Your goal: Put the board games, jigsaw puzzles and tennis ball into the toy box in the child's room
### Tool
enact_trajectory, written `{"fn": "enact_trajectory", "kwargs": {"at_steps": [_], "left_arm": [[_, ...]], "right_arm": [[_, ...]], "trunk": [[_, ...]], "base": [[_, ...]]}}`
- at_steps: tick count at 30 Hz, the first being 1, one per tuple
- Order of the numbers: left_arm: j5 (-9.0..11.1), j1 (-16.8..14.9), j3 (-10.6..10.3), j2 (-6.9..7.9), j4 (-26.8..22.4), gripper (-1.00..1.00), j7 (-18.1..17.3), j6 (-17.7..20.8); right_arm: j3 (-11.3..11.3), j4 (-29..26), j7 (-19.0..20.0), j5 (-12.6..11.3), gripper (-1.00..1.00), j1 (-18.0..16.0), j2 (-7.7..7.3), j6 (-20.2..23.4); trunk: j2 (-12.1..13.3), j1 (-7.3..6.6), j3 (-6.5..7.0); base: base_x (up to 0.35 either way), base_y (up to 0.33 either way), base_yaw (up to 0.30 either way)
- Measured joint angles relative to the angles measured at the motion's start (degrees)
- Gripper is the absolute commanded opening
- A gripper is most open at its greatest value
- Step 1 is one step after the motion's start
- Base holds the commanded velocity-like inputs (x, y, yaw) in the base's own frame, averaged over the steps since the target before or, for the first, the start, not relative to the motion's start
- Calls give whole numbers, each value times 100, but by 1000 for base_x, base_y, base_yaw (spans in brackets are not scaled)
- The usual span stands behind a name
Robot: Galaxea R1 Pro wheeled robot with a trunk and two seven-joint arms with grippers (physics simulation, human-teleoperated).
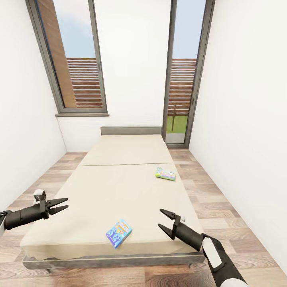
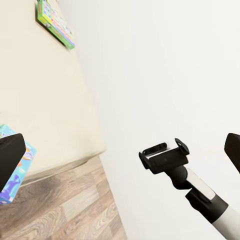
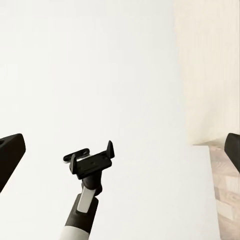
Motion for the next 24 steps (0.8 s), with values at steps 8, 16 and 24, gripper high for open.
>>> {"fn": "enact_trajectory", "kwargs": {"at_steps": [8,16,24], "left_arm": [[-6,0,14,4,0,100,0,8],[-7,0,22,9,0,100,0,9],[-7,0,1,3,0,100,0,-2]], "right_arm": [[-10,17,-63,-11,100,1,1,-1],[-11,18,-76,-4,100,2,1,-1],[-11,18,-85,-3,100,2,1,-15]], "trunk": [[-239,131,-107],[-560,307,-251],[-762,417,-341]], "base": [[0,0,0],[0,0,0],[0,0,0]]}}
